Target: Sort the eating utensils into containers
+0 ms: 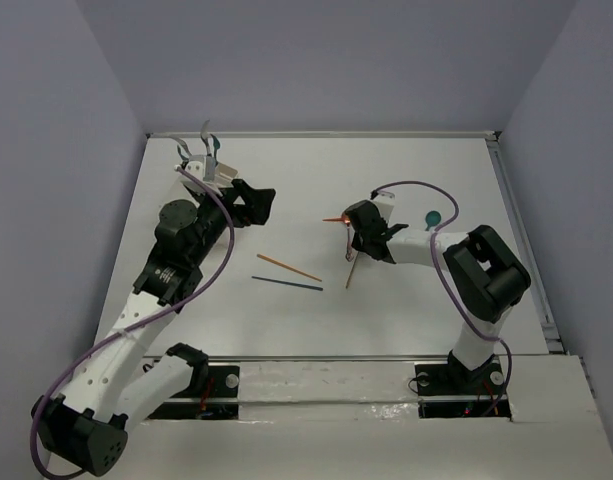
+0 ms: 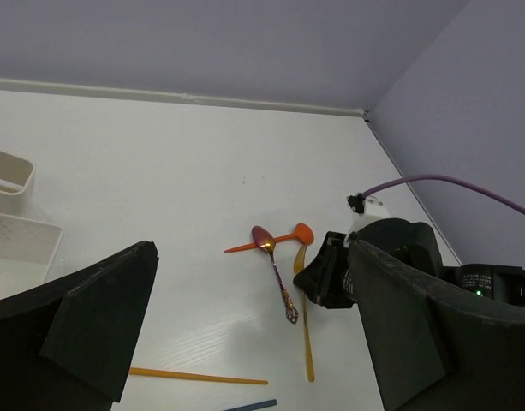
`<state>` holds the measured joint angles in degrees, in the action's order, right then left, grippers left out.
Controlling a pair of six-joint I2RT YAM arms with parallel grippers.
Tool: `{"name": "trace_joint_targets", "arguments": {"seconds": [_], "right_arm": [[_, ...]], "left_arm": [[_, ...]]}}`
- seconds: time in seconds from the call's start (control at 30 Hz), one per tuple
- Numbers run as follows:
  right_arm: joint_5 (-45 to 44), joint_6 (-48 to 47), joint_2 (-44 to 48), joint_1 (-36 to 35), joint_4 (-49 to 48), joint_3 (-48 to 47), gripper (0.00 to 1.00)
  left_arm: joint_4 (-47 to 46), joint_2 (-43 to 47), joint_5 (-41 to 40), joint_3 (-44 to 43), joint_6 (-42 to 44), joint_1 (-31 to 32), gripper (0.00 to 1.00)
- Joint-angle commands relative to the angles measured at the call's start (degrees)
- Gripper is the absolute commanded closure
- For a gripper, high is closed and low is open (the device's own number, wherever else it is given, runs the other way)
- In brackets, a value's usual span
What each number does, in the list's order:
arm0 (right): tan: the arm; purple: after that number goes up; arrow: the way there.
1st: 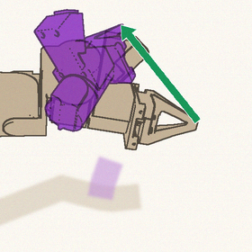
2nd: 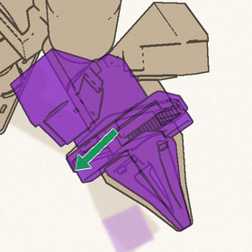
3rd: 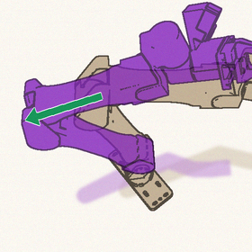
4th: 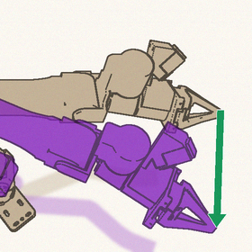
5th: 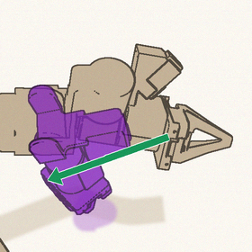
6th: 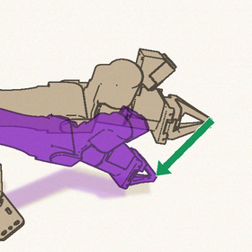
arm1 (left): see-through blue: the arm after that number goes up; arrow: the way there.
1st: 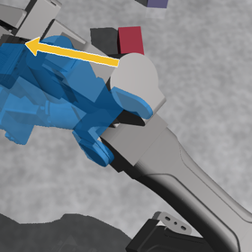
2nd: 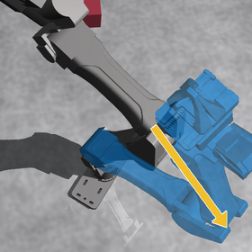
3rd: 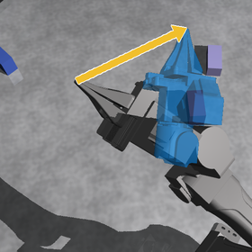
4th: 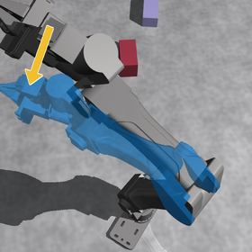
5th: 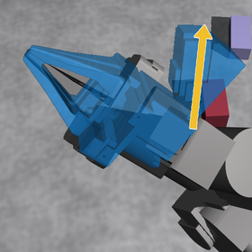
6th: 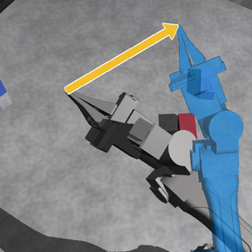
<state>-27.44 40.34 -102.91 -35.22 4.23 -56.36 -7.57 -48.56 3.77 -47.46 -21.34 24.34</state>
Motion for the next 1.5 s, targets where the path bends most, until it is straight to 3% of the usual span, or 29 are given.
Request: {"name": "trace_joint_targets", "arguments": {"seconds": [0.0, 0.13, 0.27, 0.47, 0.6, 0.7, 0.83, 0.97, 1.27, 1.47], "right_arm": [[-0.95, -0.52, -3.08, 0.24, 1.04, -1.12, 0.8], [-1.12, -0.08, -1.24, 0.24, 0.08, 0.45, 1.0], [-1.83, -0.34, 3.41, 0.24, -0.53, 2.12, 1.0], [2.12, -3.24, 17.99, 0.24, -11.87, 12.23, 1.0], [6.95, -5.53, 24.68, 0.24, -12.84, 13.12, 1.0], [11.52, -6.06, 29.25, -0.29, -16.6, 14.25, 1.0], [13.9, -6.49, 31.19, -0.81, -17.06, 13.47, 1.0], [16.36, -6.41, 32.16, -1.34, -17.5, 13.2, 1.0], [19.53, -5.62, 33.83, -1.87, -19.96, 14.17, 1.0], [21.72, -4.74, 34.1, -2.39, -20.84, 15.4, 1.0]], "left_arm": [[-3.5, -0.4, 2.47, -0.53, -0.28, 0.27, 0.05], [-4.11, -1.1, 5.27, -0.35, -0.72, 0.27, 0.06], [-4.73, -2.59, 9.48, -0.53, -1.95, 0.27, 0.07], [-4.29, -8.92, 16.43, -1.58, -3.96, 0.89, 0.12], [-2.19, -12.17, 19.08, -3.25, -5.28, 5.35, 0.21], [-5.85, -13.84, 18.64, 0.69, -9.41, 9.92, 0.29], [-9.2, -18.5, 14.79, 3.07, -11.79, 16.6, 0.31], [-13.78, -22.72, 11.09, 4.04, -13.55, 19.34, 0.32], [-17.91, -34.05, 11.96, -2.19, -12.58, 21.01, 0.46], [-20.11, -36.78, 11.52, -3.51, -12.67, 21.01, 0.57]]}}
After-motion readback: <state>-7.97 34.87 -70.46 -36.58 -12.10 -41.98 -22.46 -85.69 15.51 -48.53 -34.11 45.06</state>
